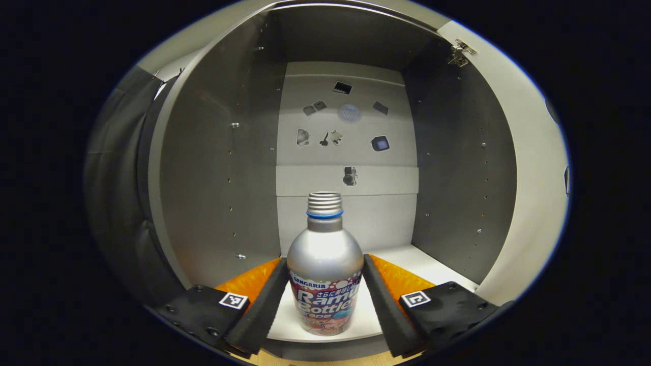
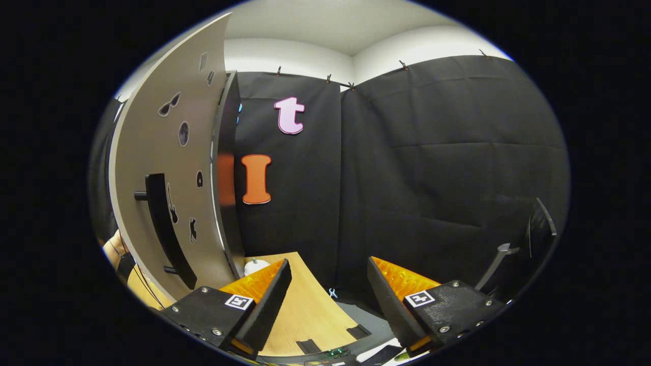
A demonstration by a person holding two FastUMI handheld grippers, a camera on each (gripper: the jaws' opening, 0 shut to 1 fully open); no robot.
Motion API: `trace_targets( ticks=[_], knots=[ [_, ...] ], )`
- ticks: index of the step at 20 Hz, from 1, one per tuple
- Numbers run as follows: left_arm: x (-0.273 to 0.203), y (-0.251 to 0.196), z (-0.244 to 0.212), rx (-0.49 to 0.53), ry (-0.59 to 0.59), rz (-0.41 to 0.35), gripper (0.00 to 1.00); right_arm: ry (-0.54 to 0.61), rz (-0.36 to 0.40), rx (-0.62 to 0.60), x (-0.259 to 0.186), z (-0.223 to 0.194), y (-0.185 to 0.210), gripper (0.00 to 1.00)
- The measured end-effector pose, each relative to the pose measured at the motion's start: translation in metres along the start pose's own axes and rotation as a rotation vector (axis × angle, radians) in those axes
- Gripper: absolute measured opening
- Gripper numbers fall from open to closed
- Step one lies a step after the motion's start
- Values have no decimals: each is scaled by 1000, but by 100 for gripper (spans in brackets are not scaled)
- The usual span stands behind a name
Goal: Open the cabinet door with the right hand, grasp the bottle in the cabinet with the left hand and place it on the coaster, then close the cabinet door with the right hand.
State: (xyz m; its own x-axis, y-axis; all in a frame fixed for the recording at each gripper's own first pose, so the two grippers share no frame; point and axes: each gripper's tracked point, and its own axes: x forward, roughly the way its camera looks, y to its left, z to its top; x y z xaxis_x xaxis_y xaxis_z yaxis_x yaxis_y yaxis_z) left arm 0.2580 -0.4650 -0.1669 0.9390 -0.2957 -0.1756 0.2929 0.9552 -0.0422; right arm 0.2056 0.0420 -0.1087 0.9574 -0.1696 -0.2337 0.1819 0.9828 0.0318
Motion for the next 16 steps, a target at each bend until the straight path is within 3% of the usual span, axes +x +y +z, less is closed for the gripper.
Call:
trace_targets(
  ticks=[2,9,10,13,14,16],
  knots=[
    [-3,0,1,-9,-1,-6,84,3,-4,-1,1,0,0,93],
    [-34,7,8,-60,-11,-22,83,3,11,-5,2,0,2,93],
    [-43,9,11,-60,-17,-30,85,1,15,-5,1,0,3,98],
    [-70,16,21,-55,-37,-43,84,-4,33,-1,1,1,7,93],
    [-78,19,23,-55,-43,-45,82,-5,38,-2,0,2,9,98],
    [-97,28,27,-52,-54,-44,82,-7,51,-2,0,3,11,98]
  ],
)
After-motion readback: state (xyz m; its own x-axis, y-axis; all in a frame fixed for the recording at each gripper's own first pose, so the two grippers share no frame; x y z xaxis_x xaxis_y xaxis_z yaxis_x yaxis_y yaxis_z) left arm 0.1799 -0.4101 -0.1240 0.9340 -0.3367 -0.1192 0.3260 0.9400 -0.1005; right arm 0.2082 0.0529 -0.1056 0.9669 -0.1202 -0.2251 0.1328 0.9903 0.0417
